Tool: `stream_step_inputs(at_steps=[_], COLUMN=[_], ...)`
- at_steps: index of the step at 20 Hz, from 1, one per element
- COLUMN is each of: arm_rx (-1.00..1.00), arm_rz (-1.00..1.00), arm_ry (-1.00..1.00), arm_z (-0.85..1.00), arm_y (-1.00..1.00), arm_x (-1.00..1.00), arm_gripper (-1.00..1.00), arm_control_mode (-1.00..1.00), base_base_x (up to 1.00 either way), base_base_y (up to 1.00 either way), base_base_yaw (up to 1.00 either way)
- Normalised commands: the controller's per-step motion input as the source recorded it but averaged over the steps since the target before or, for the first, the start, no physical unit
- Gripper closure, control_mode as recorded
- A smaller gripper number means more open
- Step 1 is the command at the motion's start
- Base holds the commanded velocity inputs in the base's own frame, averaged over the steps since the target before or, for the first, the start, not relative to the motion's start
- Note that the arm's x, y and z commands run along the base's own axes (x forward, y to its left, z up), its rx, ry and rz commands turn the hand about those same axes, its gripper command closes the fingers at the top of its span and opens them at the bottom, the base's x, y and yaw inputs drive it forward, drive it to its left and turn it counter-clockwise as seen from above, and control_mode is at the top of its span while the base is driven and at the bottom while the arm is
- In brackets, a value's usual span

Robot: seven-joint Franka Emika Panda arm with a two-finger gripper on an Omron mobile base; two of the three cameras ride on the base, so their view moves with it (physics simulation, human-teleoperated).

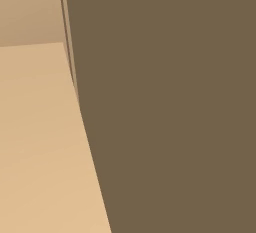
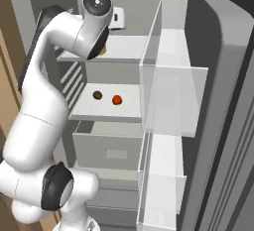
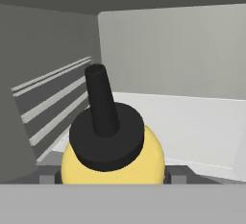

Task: Place the mustard and mustard from the counter to the top shelf of the fridge. If the existing items in the fridge are on the top shelf, move them to other shelves.

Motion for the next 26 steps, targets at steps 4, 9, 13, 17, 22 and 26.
stream_step_inputs(at_steps=[4,9,13,17,22,26], arm_rx=[-0.01,0.00,0.00,0.00,0.00,0.00], arm_rz=[0.00,0.00,0.00,0.00,0.00,0.00], arm_ry=[0.00,0.00,0.00,0.02,0.05,0.08], arm_z=[-0.28,-0.28,-0.13,-0.14,-0.24,-0.22], arm_y=[0.00,-0.04,-0.11,-0.11,-0.09,-0.10], arm_x=[0.77,0.80,0.87,0.91,0.91,0.91], arm_gripper=[1.00,1.00,1.00,1.00,1.00,1.00], arm_control_mode=[-1.00,-1.00,-1.00,-1.00,-1.00,-1.00], base_base_x=[0.00,0.00,0.00,0.00,0.00,0.00], base_base_y=[0.00,0.00,0.00,0.00,0.00,0.00], base_base_yaw=[0.00,0.00,0.00,0.00,0.00,0.00])
